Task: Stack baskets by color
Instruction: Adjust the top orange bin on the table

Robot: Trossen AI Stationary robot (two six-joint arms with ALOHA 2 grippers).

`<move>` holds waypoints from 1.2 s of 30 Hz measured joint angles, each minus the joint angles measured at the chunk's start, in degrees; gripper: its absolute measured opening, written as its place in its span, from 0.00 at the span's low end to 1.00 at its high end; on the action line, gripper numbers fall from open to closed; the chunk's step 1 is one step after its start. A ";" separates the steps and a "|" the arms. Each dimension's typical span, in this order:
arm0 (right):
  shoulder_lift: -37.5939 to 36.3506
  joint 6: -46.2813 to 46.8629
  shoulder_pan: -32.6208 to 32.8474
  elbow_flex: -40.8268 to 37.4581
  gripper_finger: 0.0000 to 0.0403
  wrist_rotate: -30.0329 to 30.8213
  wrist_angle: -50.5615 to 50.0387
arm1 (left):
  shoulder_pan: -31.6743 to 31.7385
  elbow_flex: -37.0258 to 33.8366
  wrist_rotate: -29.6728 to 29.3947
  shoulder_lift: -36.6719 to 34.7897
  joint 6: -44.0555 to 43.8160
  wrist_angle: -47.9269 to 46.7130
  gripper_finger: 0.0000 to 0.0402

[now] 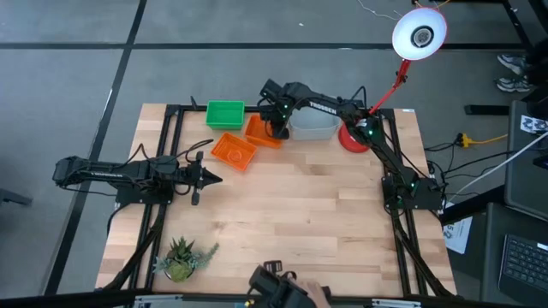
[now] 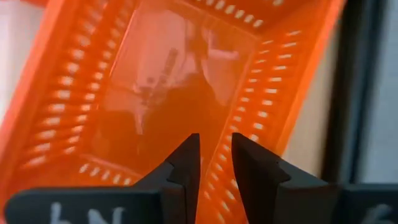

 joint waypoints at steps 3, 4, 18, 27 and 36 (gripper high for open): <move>0.02 -0.02 -0.43 0.31 0.23 2.11 1.84 | 0.00 0.00 0.00 0.00 0.00 0.00 0.00; 0.02 -0.04 -0.63 0.58 0.23 2.34 1.98 | 0.01 0.00 -0.01 0.00 0.00 0.00 0.00; -0.02 -1.19 -2.35 0.88 0.23 5.37 9.05 | 0.00 0.00 0.00 0.00 -0.02 0.00 0.00; -1.68 0.67 1.63 5.53 0.23 -2.42 -5.53 | 0.01 0.00 0.00 0.00 -0.01 0.00 0.00; 0.10 0.18 6.33 5.48 0.23 -7.54 -10.06 | 0.00 0.00 0.00 -0.02 -0.01 0.00 0.00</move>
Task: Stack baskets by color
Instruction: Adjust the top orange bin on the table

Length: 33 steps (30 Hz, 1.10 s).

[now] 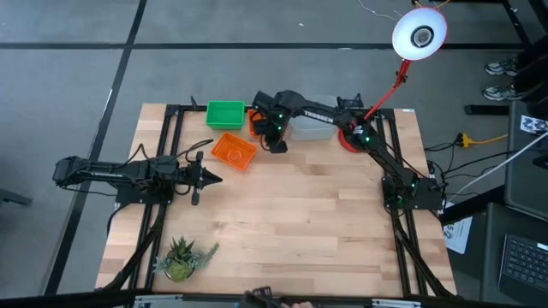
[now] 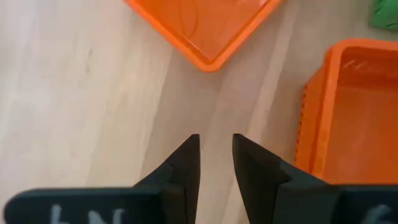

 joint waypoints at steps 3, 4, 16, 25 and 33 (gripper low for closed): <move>1.23 0.14 0.03 -0.03 0.23 0.23 1.74 | 0.00 0.00 0.00 0.00 0.01 0.00 0.00; 1.57 0.16 -0.04 -0.03 0.23 0.38 2.05 | 0.02 0.00 0.00 0.02 0.01 0.00 0.00; 3.58 4.71 -2.32 -0.08 0.23 4.00 8.74 | 0.00 0.00 0.00 0.00 0.01 0.00 0.00; 3.60 7.71 -2.67 -0.08 0.23 5.63 13.59 | 0.01 0.00 0.00 0.02 -0.01 0.00 0.00; 3.60 9.38 -2.71 -0.08 0.23 6.02 14.33 | 0.00 0.00 0.00 0.01 0.01 0.00 0.00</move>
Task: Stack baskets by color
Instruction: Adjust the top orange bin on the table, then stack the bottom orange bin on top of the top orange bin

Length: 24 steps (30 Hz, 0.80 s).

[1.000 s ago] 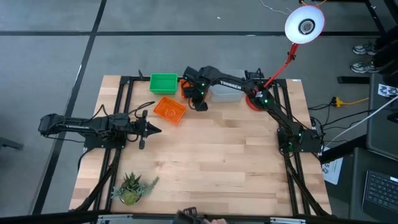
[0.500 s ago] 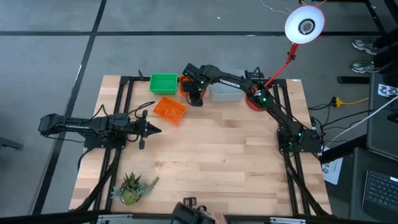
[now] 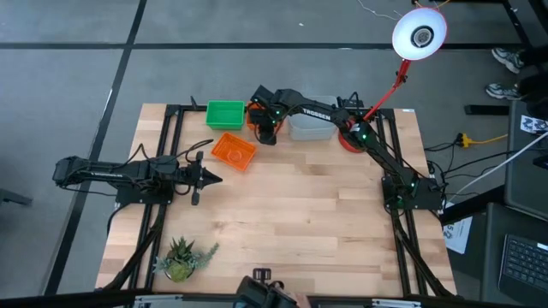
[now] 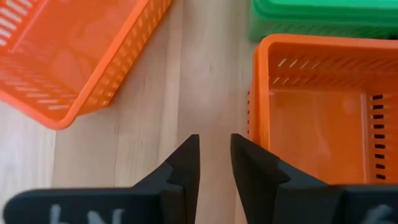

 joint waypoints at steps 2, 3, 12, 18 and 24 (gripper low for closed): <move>0.00 1.17 0.00 0.00 0.23 0.01 0.45 | 0.00 0.00 0.00 0.00 0.00 0.00 0.00; 0.09 1.40 0.00 0.00 0.23 0.00 0.74 | 0.02 0.00 0.00 0.01 0.00 0.00 0.00; -0.23 2.29 -0.03 0.00 0.23 -0.78 -0.90 | 0.02 0.00 0.00 0.01 -0.01 0.00 0.00; -2.49 2.90 0.93 0.02 0.23 -5.28 -1.19 | 0.01 0.00 0.00 -0.01 0.01 0.00 0.00; -3.06 8.64 4.84 0.04 0.23 -6.39 0.71 | 0.02 0.01 0.00 -0.01 0.00 0.00 0.00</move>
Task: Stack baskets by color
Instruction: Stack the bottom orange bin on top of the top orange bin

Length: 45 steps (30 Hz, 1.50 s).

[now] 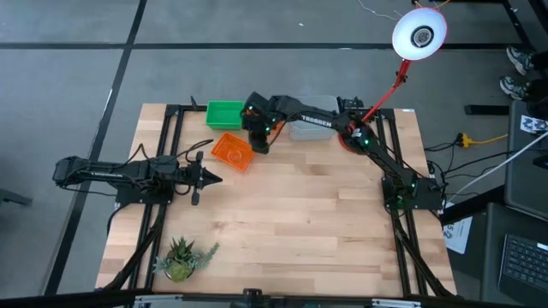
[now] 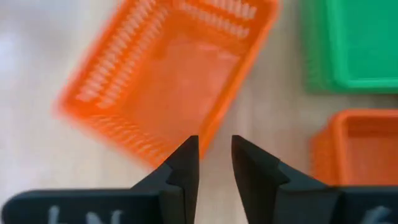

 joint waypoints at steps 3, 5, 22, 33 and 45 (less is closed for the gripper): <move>0.46 2.61 2.26 -0.05 0.23 10.61 2.14 | -0.02 0.00 0.00 0.00 0.00 0.00 0.00; 0.48 3.03 3.28 -0.07 0.23 15.57 4.62 | -0.02 -0.01 0.00 0.00 0.01 0.00 0.00; 1.83 7.52 4.72 -0.69 0.23 14.66 11.20 | -0.02 0.00 0.00 0.00 -0.01 0.00 0.00; 1.83 15.69 5.74 -0.70 0.30 14.51 14.38 | -0.02 -0.01 0.00 0.01 0.00 0.00 0.00; 2.50 19.42 5.32 -0.66 0.52 17.08 13.81 | -0.01 0.00 0.00 0.01 -0.01 0.00 0.00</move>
